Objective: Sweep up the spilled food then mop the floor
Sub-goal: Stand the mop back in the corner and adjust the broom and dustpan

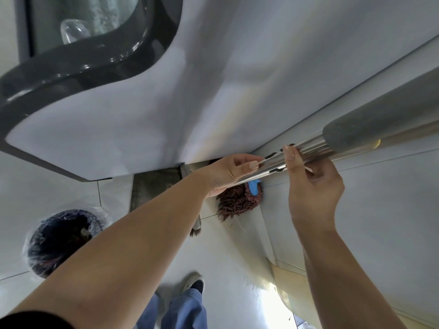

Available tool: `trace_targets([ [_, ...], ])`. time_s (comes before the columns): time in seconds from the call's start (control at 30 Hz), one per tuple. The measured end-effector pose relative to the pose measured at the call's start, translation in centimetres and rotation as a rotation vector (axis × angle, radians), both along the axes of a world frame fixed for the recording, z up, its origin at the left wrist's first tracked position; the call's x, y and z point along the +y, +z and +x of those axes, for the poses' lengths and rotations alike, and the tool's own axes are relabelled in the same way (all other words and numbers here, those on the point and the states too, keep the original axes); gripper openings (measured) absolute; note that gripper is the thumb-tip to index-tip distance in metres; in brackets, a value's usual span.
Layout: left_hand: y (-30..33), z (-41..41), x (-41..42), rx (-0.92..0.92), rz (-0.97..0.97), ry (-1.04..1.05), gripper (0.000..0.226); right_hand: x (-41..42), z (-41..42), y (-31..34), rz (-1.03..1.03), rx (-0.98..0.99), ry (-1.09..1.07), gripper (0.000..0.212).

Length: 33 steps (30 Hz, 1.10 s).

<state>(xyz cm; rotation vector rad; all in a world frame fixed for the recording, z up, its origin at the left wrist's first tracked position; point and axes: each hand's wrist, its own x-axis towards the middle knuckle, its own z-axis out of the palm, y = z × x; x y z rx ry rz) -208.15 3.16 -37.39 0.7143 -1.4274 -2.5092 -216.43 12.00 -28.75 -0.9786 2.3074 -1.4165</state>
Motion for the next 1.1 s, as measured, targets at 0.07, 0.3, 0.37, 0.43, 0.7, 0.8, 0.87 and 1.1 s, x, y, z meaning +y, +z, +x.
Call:
trace_targets([
  [0.07, 0.3, 0.4, 0.3, -0.027, -0.037, -0.017, 0.118, 0.0, 0.1, 0.1, 0.001, -0.019, 0.024, 0.017],
  [0.3, 1.8, 2.9, 1.8, -0.125, -0.031, -0.021, 0.117, 0.3, 0.9, 0.3, 0.129, -0.127, 0.056, 0.034],
  [0.37, 2.5, 3.3, 2.1, -0.159, -0.043, -0.018, 0.078, 0.5, 1.0, 0.6, 0.172, -0.166, 0.063, 0.024],
  [0.43, 3.3, 3.6, 2.1, -0.237, -0.037, 0.037, 0.051, 0.7, 1.2, 1.0, 0.242, -0.184, 0.064, 0.023],
  [0.7, 9.3, 8.4, 1.9, -0.351, -0.092, 0.163, 0.043, 0.7, 1.9, 4.4, 0.579, -0.117, 0.120, 0.040],
  [0.8, 11.7, 11.2, 2.0, -0.366, -0.114, 0.206, 0.034, 1.2, 2.8, 5.9, 0.608, -0.135, 0.150, 0.043],
  [0.87, 13.1, 13.6, 2.3, -0.366, -0.116, 0.247, 0.033, 1.5, 3.4, 7.1, 0.583, -0.191, 0.142, 0.040],
  [1.1, 15.8, 23.0, 5.4, -0.469, -0.131, 0.431, 0.035, 1.8, 2.6, 13.4, 0.491, 0.059, 0.077, 0.045],
])
